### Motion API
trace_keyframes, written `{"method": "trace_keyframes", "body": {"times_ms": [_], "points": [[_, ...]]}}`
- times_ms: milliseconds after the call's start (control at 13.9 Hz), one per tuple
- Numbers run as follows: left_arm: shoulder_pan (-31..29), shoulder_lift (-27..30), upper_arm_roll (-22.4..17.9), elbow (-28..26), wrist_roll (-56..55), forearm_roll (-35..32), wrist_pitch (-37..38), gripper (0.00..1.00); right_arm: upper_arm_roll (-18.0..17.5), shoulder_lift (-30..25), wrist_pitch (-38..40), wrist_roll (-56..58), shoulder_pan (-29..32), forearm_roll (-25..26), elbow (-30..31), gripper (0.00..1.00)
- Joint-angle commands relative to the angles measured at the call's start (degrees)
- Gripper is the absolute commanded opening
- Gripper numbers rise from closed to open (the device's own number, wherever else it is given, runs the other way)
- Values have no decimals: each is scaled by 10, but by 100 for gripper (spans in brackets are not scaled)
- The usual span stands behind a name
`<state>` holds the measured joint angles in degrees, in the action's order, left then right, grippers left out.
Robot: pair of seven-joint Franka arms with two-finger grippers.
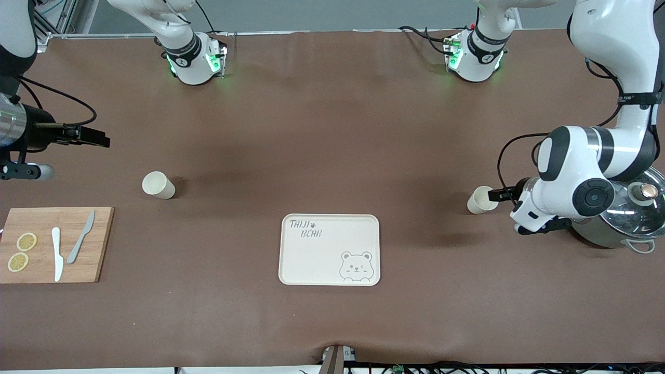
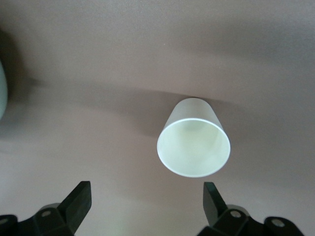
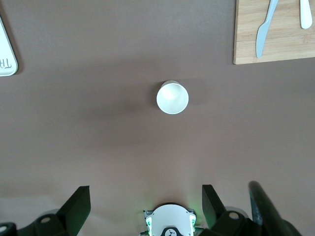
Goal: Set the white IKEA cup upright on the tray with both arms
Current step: 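Lower the left gripper around the white cup and close it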
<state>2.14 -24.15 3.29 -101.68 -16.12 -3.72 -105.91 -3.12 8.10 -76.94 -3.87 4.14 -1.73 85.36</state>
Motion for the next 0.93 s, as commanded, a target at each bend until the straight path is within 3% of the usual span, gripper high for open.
{"method": "trace_keyframes", "body": {"times_ms": [0,861], "points": [[-6,26,2,-65,-7,9,-64,100,-5,-4,5,-4,7,-6,-3,100],[-7,41,1,-155,-7,8,-157,100,-5,-3,6,-1,8,-7,-3,100]]}}
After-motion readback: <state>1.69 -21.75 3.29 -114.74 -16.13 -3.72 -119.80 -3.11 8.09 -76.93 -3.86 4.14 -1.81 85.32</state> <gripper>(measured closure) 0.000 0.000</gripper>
